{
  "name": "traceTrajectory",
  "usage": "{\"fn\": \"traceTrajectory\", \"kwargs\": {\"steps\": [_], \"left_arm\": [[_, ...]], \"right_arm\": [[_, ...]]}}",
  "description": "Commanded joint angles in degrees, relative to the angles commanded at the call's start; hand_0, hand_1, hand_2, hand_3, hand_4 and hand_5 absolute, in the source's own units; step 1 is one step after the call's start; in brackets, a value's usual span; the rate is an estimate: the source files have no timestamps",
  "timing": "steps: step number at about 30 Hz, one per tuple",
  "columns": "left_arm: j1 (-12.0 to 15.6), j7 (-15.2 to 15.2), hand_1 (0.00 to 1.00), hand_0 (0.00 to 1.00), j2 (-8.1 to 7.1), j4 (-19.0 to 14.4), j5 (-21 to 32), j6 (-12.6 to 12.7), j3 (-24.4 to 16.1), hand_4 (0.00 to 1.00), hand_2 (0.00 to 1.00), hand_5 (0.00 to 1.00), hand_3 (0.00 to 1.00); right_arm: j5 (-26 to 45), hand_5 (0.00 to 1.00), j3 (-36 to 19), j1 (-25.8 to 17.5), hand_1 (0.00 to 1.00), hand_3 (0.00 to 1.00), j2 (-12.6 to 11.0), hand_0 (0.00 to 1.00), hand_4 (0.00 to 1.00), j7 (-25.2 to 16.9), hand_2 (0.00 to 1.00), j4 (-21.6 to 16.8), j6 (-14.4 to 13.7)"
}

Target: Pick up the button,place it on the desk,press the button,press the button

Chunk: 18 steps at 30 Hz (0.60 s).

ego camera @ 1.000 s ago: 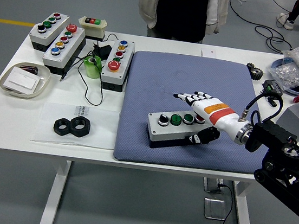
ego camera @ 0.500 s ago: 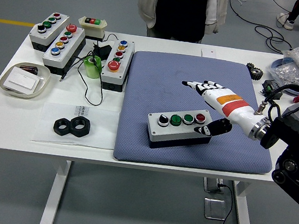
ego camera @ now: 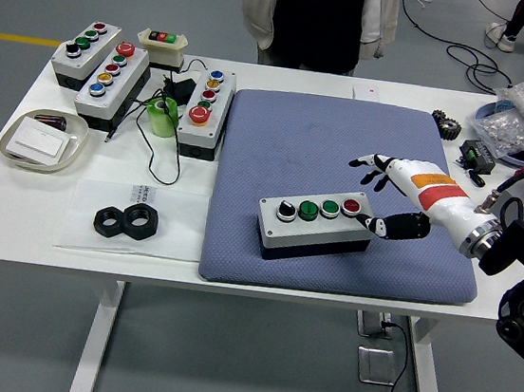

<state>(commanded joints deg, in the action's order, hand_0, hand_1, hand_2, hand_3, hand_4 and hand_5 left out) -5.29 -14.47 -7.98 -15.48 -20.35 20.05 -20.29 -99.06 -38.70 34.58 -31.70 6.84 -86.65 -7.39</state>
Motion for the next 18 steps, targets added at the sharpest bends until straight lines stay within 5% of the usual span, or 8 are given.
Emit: {"fn": "traceTrajectory", "kwargs": {"steps": [2,7,8,18], "left_arm": [[0.01,0.03,0.782,0.746,-0.01,-0.01,0.07,0.01,0.05,0.542,0.855,0.998,0.771],[-0.04,0.1,0.782,0.746,-0.05,-0.04,0.32,0.03,0.25,0.542,0.855,0.998,0.771],[-0.07,0.13,0.782,0.746,-0.05,-0.05,0.41,0.03,0.31,0.543,0.856,0.998,0.77],[-0.26,0.25,0.782,0.746,-0.05,-0.08,0.93,0.04,0.61,0.542,0.855,0.998,0.771]], "right_arm": [[0.03,0.002,0.15,-0.05,0.002,0.674,0.06,0.145,0.6,0.21,0.071,0.03,-0.07],[-0.2,0.002,0.66,0.18,0.002,0.674,0.28,0.145,0.6,1.07,0.071,0.78,0.66],[-0.25,0.002,0.84,0.29,0.002,0.677,0.34,0.072,0.468,1.3,0.044,1.04,0.97],[-0.04,0.002,2.34,0.98,0.002,0.68,1.03,0.075,0.48,2.2,0.043,3.34,2.33]]}}
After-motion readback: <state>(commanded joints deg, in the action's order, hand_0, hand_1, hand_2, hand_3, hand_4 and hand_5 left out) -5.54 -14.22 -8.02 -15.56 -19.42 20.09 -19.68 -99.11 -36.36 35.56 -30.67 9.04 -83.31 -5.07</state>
